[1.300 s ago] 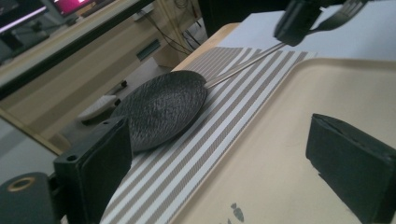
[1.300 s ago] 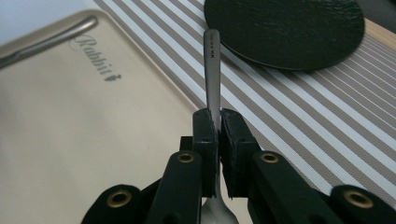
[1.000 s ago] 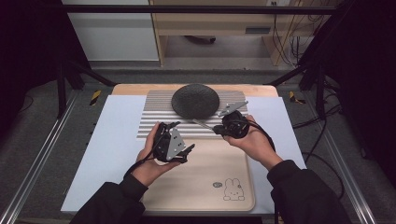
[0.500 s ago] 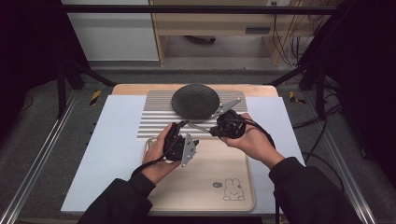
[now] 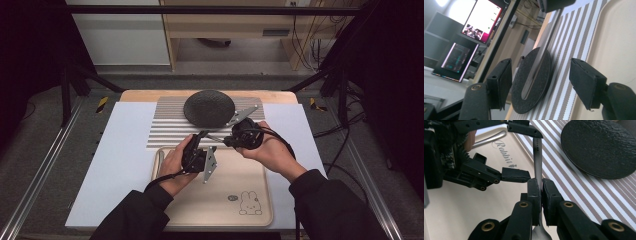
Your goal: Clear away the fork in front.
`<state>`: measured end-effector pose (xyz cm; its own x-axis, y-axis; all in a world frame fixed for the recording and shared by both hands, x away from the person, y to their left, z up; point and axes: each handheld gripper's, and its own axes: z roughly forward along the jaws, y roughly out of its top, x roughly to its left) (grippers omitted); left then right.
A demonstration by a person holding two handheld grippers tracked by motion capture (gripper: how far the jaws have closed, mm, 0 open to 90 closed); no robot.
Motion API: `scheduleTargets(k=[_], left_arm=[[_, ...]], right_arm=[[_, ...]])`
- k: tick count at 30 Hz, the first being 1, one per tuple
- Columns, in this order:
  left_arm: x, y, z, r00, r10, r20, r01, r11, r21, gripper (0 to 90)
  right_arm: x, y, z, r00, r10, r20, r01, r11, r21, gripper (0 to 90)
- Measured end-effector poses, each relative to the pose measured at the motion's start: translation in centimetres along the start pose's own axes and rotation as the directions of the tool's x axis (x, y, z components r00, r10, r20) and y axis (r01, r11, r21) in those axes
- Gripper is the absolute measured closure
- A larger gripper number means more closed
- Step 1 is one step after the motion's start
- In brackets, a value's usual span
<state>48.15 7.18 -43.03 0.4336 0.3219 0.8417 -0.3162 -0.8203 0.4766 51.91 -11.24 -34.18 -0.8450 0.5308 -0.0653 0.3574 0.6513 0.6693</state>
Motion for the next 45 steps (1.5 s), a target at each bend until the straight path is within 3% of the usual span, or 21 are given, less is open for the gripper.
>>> scheduleTargets(k=[10, 24, 36, 45], left_arm=[[-0.06, 0.40, -0.42, 0.9988, 0.036, -0.034, -0.036, 0.9992, -0.016, 49.6], [-0.44, 0.62, -0.40, 0.9954, 0.089, -0.035, -0.089, 0.9960, -0.008, 65.0], [-0.47, 0.89, -0.51, 0.9940, 0.097, -0.052, -0.097, 0.9952, -0.008, 73.0], [-0.47, 0.91, -0.59, 0.9938, 0.104, -0.040, -0.104, 0.9945, -0.007, 79.5]], right_arm=[[0.49, 0.09, -0.18, 0.9998, -0.012, -0.016, 0.012, 1.000, 0.002, 85.5], [0.57, 0.08, -0.31, 0.9995, -0.022, -0.022, 0.022, 1.000, 0.005, 85.5], [0.51, 0.09, -0.10, 0.9994, -0.013, -0.033, 0.013, 1.000, 0.008, 85.5], [0.56, 0.21, -0.07, 0.9990, -0.016, -0.041, 0.016, 1.000, 0.009, 85.5]])
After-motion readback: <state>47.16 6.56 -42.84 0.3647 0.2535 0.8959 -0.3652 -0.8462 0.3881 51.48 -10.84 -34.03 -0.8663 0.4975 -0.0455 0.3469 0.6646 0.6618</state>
